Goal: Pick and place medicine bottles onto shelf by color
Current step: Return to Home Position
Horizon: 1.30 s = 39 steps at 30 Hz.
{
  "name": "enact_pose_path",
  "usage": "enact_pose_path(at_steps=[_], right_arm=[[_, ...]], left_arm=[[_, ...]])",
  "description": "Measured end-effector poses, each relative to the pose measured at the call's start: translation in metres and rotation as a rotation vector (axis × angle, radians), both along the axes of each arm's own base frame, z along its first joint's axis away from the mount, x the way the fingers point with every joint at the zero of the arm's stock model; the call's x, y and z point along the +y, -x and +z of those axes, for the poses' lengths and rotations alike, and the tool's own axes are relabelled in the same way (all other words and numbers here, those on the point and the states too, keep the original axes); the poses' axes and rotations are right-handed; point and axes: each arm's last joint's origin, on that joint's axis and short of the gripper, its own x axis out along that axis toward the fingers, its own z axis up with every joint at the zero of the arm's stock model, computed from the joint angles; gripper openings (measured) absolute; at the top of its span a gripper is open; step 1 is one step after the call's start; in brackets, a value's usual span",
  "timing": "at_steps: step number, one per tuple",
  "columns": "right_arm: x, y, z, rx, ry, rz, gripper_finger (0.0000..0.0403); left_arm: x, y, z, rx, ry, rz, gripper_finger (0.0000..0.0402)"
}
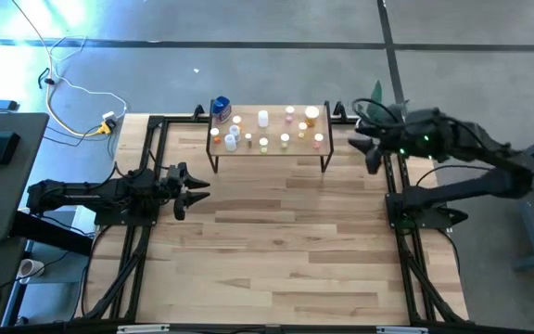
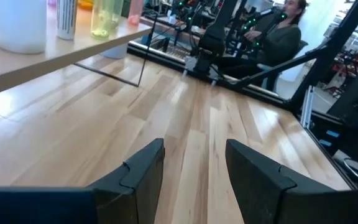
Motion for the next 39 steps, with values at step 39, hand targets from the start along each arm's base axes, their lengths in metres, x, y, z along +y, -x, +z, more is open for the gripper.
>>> enact_pose_path(at_steps=[39], right_arm=[[0.011,0.037,-0.248,-0.473,-0.191,0.187,0.0186]], left_arm=[[0.000,0.000,0.000,-0.001,-0.002,0.000,0.0163]])
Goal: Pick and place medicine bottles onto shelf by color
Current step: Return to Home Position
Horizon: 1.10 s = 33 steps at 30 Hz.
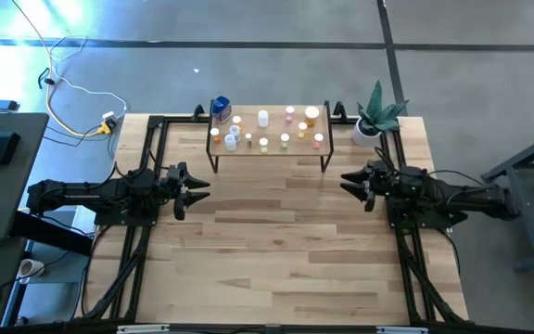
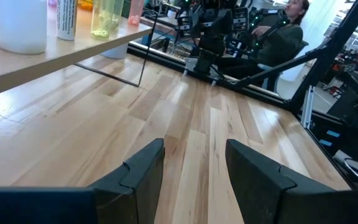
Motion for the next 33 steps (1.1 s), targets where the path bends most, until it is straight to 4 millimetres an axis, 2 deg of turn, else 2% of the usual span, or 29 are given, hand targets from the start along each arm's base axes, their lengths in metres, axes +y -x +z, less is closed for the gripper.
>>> enact_pose_path(at_steps=[5,11,33], right_arm=[[0.0007,0.0058,-0.0015,-0.051,0.008,0.000,0.0186],[0.0011,0.0107,-0.0085,0.003,-0.003,-0.004,0.0186],[0.0005,0.0110,-0.0085,0.011,0.038,-0.023,0.0186]], left_arm=[[0.0000,0.0000,0.0000,0.000,0.000,0.000,0.0163],[0.0000,0.0000,0.0000,0.000,0.000,0.000,0.0163],[0.0000,0.0000,0.0000,0.000,0.000,0.000,0.0163]])
